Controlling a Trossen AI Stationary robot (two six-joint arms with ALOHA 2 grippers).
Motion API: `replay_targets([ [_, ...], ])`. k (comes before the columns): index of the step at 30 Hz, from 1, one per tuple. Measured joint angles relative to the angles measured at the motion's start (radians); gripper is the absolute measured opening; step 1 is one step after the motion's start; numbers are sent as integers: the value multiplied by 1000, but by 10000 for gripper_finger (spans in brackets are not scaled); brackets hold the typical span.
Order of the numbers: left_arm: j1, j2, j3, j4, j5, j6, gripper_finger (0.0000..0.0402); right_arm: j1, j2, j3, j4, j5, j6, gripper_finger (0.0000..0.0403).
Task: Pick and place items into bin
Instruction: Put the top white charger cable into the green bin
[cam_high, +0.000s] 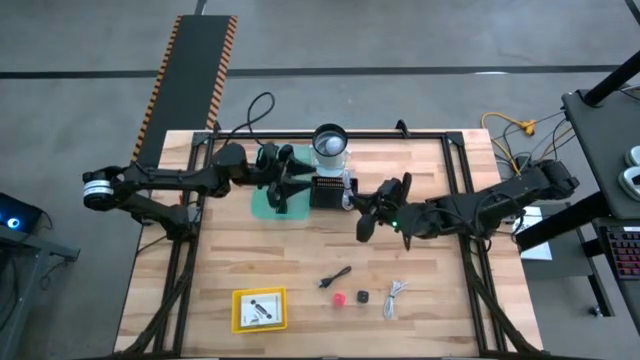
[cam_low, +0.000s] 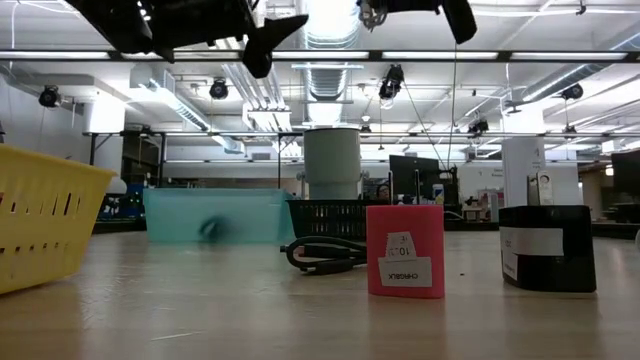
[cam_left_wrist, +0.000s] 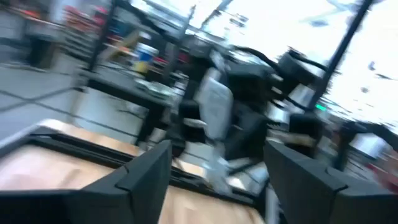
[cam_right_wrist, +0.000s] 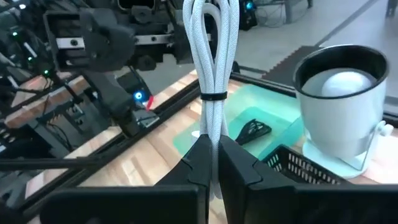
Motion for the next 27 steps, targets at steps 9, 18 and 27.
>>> replay_targets([
  [9, -4, 121, 97, 0, 1, -3, 265, -61, 72, 0, 205, -54, -96, 9],
  [18, -9, 173, 156, 0, 65, -3, 265, -66, 83, 0, 204, -52, -96, 9],
  [27, -9, 244, 204, 1, 65, -7, 242, -92, 83, 0, 230, -62, -100, 9],
])
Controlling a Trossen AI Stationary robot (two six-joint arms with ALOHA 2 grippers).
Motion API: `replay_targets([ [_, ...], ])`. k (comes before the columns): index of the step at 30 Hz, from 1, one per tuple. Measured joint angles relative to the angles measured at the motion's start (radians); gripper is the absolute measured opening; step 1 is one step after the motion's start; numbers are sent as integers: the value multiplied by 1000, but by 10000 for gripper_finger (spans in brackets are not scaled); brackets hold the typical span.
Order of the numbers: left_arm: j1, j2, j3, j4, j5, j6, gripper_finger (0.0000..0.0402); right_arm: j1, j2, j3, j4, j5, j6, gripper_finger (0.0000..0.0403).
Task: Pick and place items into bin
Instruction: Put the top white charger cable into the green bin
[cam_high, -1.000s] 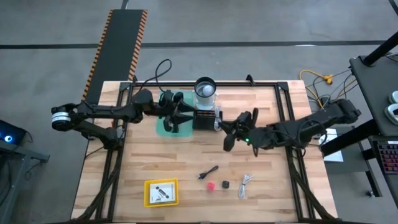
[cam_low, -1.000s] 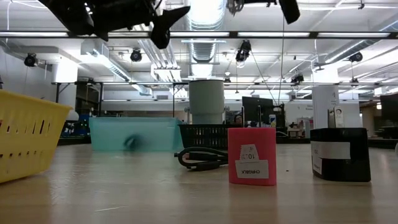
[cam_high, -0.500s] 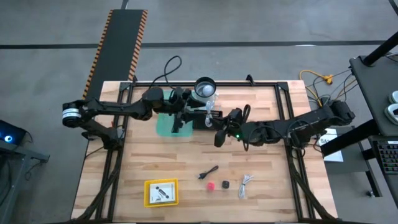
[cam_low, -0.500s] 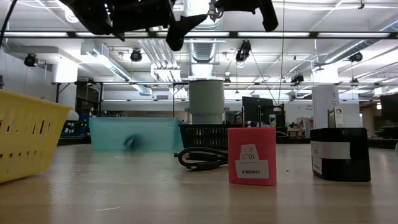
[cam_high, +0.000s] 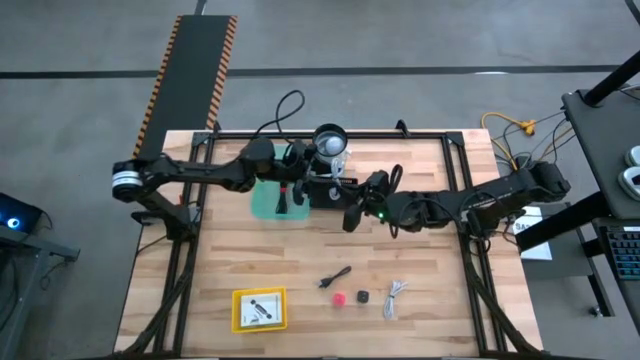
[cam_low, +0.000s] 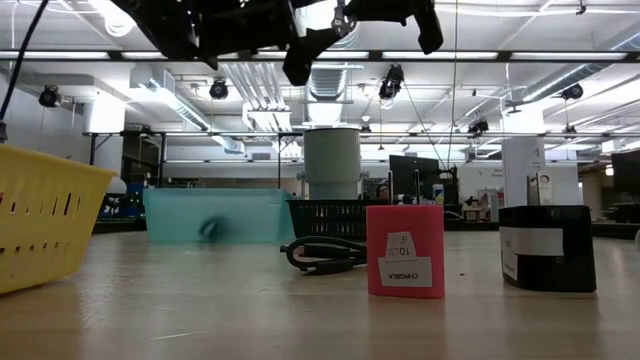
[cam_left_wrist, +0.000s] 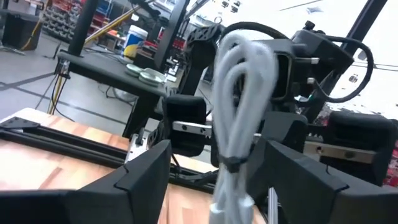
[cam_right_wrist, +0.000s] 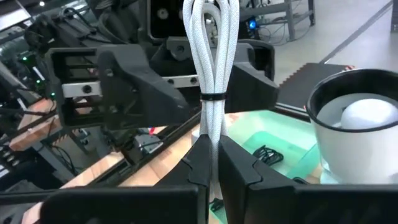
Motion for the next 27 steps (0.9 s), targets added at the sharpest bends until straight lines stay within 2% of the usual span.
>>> replay_targets([
  [6, 0, 25, 34, 0, 2, -22, 185, -1, 0, 0, -2, -21, -3, 9],
  [15, 4, 19, 41, 3, 13, -50, 29, -6, -1, 0, -4, -16, -2, 9],
  [20, 6, 19, 41, -1, 23, -54, 26, -5, -1, 0, -6, -20, -8, 26],
  [27, 12, 11, 40, -4, 67, -76, 23, -5, -2, 0, -9, -114, -10, 85],
])
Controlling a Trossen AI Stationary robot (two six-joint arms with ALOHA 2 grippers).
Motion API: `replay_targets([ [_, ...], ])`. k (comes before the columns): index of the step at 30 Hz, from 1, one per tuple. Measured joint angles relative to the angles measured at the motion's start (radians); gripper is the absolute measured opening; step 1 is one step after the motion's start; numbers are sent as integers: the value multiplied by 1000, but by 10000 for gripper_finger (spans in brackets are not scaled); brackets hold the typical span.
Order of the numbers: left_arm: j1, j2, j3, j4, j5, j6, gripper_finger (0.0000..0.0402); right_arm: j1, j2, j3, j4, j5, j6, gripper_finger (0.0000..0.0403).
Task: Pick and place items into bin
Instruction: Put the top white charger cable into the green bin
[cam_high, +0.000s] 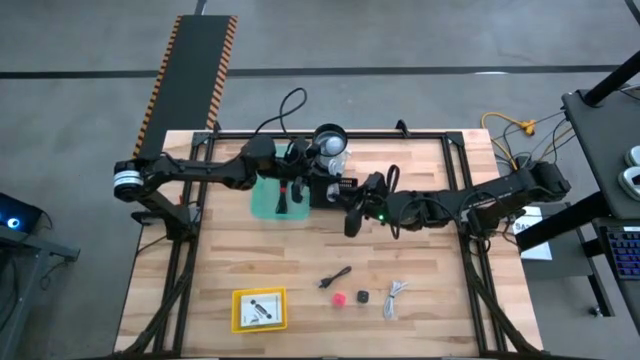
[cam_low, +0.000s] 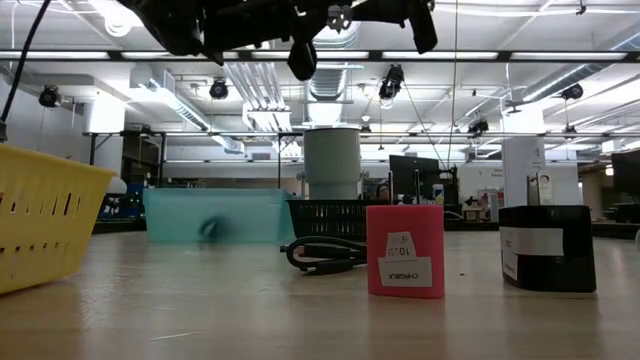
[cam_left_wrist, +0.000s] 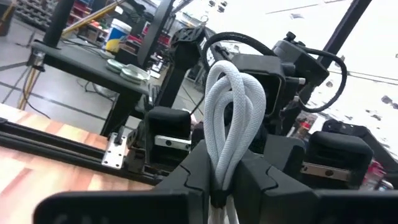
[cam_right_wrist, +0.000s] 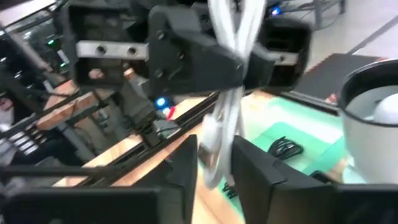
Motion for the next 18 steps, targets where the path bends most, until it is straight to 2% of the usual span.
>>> replay_targets([
  [4, 16, -9, 0, -43, 45, -1, 23, 0, 0, 0, -4, -77, 17, 126],
  [8, 43, -33, 0, -174, 98, 1, 23, 0, 0, 0, -9, -170, 60, 161],
  [14, 67, -83, -11, -406, 99, 7, 23, 0, 0, 0, -91, -179, 138, 187],
  [18, 84, -120, -25, -573, 60, 13, 23, 1, 0, 0, -165, -176, 193, 191],
])
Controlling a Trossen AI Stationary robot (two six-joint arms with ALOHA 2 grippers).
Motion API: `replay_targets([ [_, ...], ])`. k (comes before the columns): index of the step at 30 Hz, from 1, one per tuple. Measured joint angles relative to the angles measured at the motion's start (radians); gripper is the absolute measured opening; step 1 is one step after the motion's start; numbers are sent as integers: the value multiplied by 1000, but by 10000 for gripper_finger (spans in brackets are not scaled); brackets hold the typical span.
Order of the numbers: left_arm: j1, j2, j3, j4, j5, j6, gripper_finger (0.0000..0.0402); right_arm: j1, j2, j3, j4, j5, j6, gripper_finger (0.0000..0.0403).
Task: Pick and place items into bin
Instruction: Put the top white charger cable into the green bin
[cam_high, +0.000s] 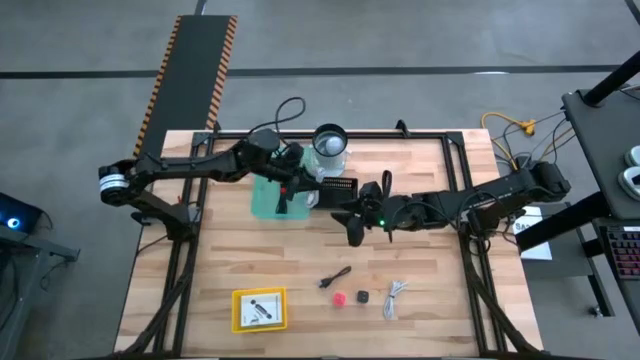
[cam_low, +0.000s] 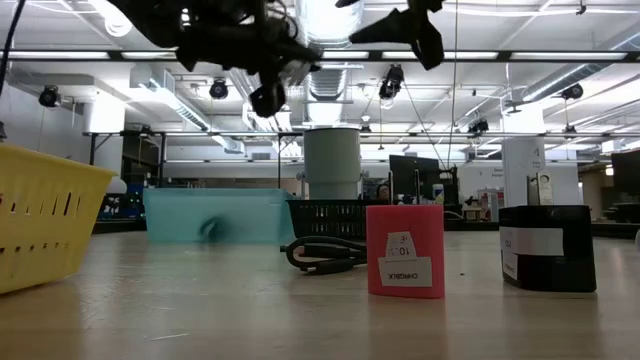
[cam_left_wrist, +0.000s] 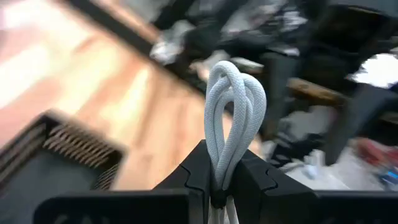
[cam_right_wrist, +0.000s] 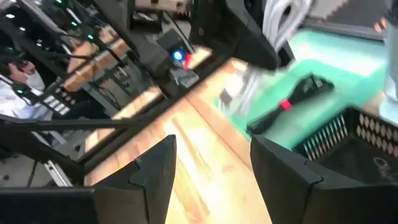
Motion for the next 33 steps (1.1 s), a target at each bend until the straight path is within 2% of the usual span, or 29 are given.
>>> replay_targets([
  [2, 5, -27, -3, -86, -59, 26, 23, 0, 0, 0, -28, 0, 25, 191],
  [8, 5, -109, -6, -373, -338, 124, 26, 0, 0, 0, -57, 2, 50, 191],
  [12, 6, -139, -5, -522, -517, 87, 34, -1, 0, 0, -58, 2, 46, 191],
  [16, 17, -139, -8, -664, -665, 16, 23, -1, 0, 0, -58, 4, 45, 192],
  [23, 31, -82, -9, -700, -680, -11, 26, -1, 0, 0, -58, 5, 19, 189],
  [33, 32, -5, -10, -708, -671, -8, 84, -1, 0, 0, -57, 4, 19, 187],
])
